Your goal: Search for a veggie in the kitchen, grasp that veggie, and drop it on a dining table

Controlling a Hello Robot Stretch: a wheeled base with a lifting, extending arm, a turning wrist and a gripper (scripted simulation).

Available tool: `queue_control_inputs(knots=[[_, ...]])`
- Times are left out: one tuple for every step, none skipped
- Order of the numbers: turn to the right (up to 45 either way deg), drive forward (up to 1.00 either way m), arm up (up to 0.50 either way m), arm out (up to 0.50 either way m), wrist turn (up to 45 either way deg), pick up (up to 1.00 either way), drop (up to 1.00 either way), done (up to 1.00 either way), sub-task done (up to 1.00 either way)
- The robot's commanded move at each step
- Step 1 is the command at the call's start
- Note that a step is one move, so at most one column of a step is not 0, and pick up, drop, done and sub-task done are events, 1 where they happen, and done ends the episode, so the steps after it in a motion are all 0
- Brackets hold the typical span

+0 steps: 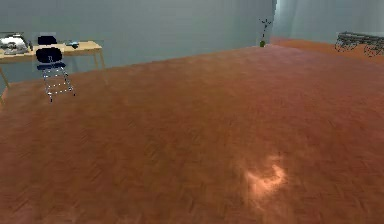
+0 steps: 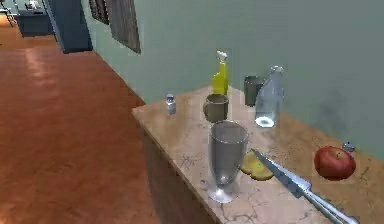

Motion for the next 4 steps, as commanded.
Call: queue_control_inputs(knots=[[0.0, 0.35, 0.0, 0.0, 0.0, 0.0, 0.0, 0.0, 0.0], [-45.0, 0.0, 0.0, 0.0, 0.0, 0.0, 0.0, 0.0, 0.0], [-45.0, 0.0, 0.0, 0.0, 0.0, 0.0, 0.0, 0.0, 0.0], [-45.0, 0.0, 0.0, 0.0, 0.0, 0.0, 0.0, 0.0, 0.0]])
